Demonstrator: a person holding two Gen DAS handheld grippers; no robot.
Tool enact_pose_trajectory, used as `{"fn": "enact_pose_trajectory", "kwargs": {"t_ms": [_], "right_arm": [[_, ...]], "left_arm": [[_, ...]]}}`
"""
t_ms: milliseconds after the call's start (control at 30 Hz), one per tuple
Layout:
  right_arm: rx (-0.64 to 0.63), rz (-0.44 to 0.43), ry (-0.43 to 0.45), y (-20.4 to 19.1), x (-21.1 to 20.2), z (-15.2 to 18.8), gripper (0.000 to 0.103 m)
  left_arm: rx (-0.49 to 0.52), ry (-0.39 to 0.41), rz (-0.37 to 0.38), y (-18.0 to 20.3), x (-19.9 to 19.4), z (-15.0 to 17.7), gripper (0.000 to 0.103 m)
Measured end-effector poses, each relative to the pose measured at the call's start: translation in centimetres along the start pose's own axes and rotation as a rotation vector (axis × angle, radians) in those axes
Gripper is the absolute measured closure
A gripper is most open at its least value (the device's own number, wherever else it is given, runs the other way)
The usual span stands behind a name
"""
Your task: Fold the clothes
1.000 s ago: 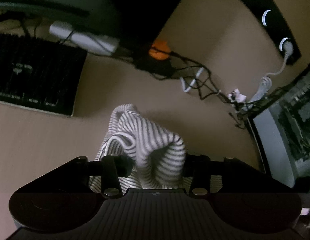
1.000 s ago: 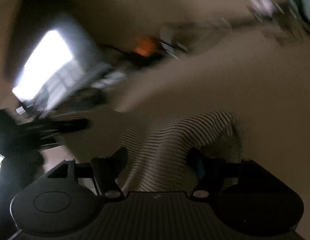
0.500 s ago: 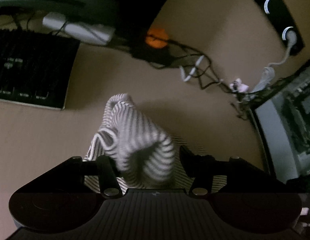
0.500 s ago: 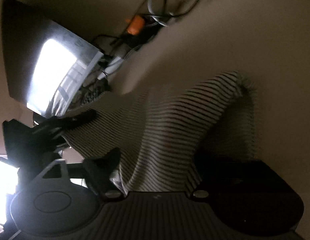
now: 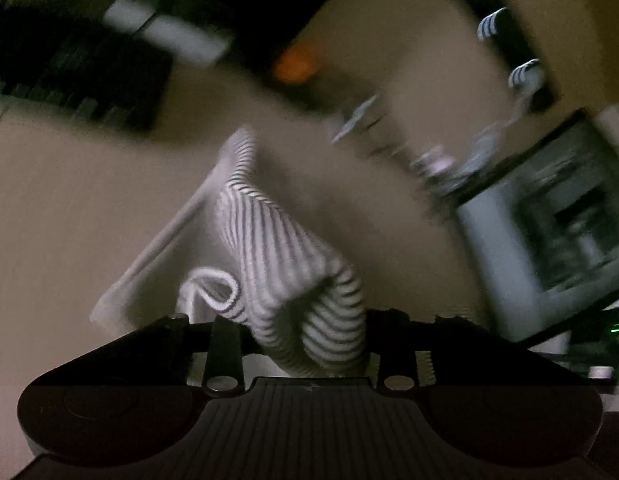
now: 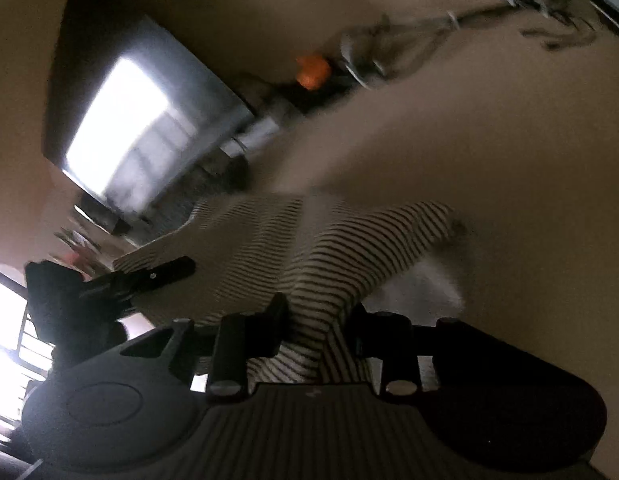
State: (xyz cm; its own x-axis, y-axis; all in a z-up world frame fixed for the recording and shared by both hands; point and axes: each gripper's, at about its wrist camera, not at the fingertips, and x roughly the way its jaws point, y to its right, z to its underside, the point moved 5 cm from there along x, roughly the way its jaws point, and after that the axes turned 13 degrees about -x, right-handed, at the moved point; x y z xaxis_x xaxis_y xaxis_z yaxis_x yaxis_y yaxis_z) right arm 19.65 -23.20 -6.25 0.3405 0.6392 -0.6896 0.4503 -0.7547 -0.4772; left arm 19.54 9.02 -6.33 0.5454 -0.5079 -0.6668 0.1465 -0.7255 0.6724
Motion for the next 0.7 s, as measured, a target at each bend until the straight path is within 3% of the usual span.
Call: {"fn": "enact_pose_trajectory", "kwargs": {"t_ms": [33,133,233,333,400,500,533,600,700], "right_arm": [[-0.010,0.028,-0.022,0.1,0.3,0.8,0.070],[-0.048,0.084,-0.049,-0.2,0.9,2.1,0.069],[-0.064,0.047,-0.014,-1.6,0.5,1.4,0.069],[-0.135,0.064,0.016,-3.0,-0.1,0.5,0.069],[-0.171,0.100,-0.002,-2.9,0.3,0.7,0.069],[-0.210,0.153,-0.064,-2.9,1.4,1.9,0.068],[-0.223,0.163,-0.071,-2.9,1.2,2.1,0.064],[-0.246,0.167,-0.055,-2.9,-0.2,2.1,0.052],[-0.268,0.184,-0.001,-2.7,-2.7,1.5,0.033]], "left_arm": [[-0.009,-0.004,-0.036,-1.4,1.0,0.3,0.064],[-0.083,0.029,0.042,-1.7,0.8,-1.2,0.068],[0.014,0.098,0.116,2.1,-1.1,-3.4,0.069],[0.133,0.135,0.109,3.3,-0.9,-4.7,0.067],[0.133,0.109,0.011,1.3,1.2,-5.1,0.064],[0.069,0.067,-0.055,-2.1,2.1,-4.8,0.053],[0.078,0.093,-0.061,-2.2,0.9,-4.9,0.051],[0.095,0.147,-0.073,-2.4,-1.6,-5.0,0.035],[0.129,0.235,-0.039,-1.0,-5.4,-5.6,0.031]]}}
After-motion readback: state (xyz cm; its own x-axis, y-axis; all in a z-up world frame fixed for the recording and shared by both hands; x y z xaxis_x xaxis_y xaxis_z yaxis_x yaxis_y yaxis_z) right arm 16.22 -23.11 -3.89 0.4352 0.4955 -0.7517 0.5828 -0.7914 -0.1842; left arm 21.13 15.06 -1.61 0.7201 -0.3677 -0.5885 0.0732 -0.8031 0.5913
